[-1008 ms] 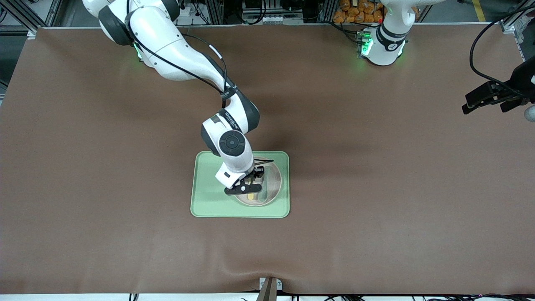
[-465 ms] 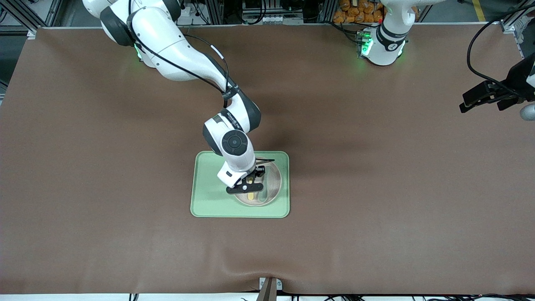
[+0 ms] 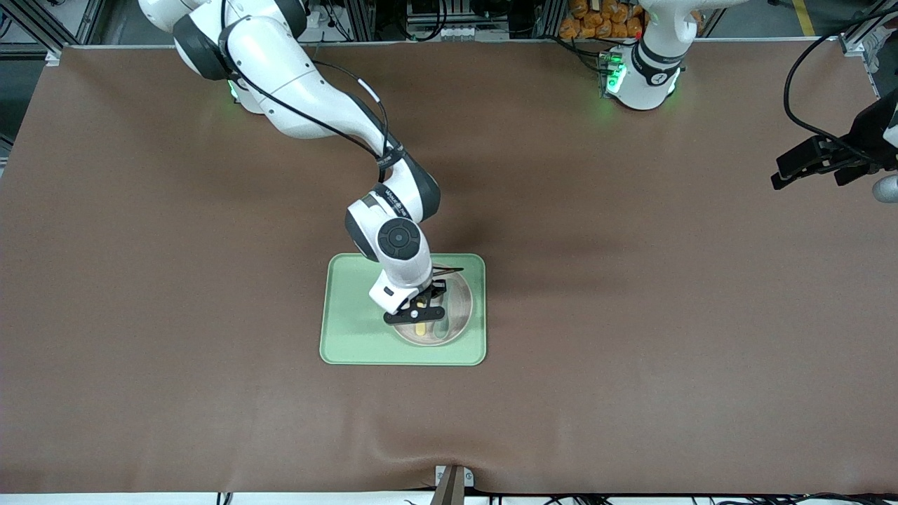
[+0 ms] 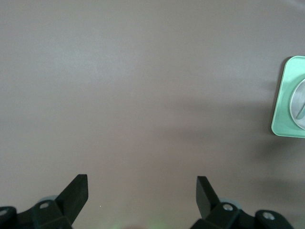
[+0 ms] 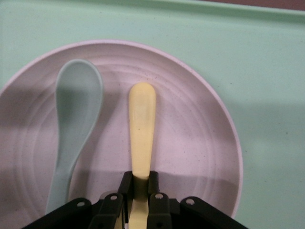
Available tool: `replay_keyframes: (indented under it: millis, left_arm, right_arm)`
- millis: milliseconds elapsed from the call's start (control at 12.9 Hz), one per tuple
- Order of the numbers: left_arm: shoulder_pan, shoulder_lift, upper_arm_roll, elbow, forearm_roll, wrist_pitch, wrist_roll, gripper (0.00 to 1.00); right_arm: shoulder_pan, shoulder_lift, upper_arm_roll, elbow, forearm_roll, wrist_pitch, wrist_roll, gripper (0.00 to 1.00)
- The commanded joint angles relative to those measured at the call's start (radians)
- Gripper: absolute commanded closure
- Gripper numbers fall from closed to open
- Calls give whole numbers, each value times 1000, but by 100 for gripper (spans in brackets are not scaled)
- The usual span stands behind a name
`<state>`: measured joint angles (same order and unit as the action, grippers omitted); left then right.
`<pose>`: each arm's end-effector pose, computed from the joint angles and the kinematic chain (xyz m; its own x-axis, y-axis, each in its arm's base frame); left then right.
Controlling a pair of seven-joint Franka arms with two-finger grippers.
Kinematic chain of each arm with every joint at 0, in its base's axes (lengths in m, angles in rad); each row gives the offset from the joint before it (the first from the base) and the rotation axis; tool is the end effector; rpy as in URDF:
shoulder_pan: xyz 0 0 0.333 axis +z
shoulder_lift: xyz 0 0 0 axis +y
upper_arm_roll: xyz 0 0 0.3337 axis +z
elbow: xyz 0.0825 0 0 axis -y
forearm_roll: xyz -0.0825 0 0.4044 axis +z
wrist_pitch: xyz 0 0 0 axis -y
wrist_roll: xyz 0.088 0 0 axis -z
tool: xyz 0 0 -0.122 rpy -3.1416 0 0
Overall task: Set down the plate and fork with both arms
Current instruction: 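Grasp the yellow fork with the right gripper, then move the fork off the plate and set it on the tray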
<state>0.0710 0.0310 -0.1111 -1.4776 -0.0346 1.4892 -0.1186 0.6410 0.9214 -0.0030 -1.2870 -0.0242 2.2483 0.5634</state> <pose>0.5762 -0.0265 0.6480 0.9969 0.0755 -0.0235 0.0763 -0.9965 0.0354 0.6288 0.4657 0.1763 0.9949 0.0903 0.0452 0.0906 -0.9959 -0.0027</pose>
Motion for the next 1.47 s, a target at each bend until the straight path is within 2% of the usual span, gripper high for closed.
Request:
replay_keyframes:
  millis: [0, 78, 465, 853, 1008, 1241, 1396]
  left_arm:
    - [3, -20, -4, -21, 9, 14, -4, 0]
    - [3, -20, -4, -21, 9, 14, -4, 0]
    - [1, -20, -6, -20, 5, 14, 2, 0]
    - [1, -20, -7, -20, 5, 14, 4, 0]
    - [1, -20, -7, -20, 5, 14, 5, 0]
    - [-2, -20, -9, -18, 7, 14, 4, 0]
    - [-2, -22, -9, -20, 7, 14, 1, 0]
  right_arm:
    - [11, 19, -9, 35, -23, -4, 24, 97]
    - [11, 17, -9, 40, -22, -10, 26, 100]
    - [-33, -10, -3, 63, -3, -84, 24, 100]
    - [-141, -93, 4, 58, 121, -180, -23, 100]
    - [-179, -122, 4, 42, 125, -211, -75, 100]
    - [-218, -190, 1, -87, 125, -188, -151, 100]
    - [-227, -229, 1, -206, 124, -74, -172, 100]
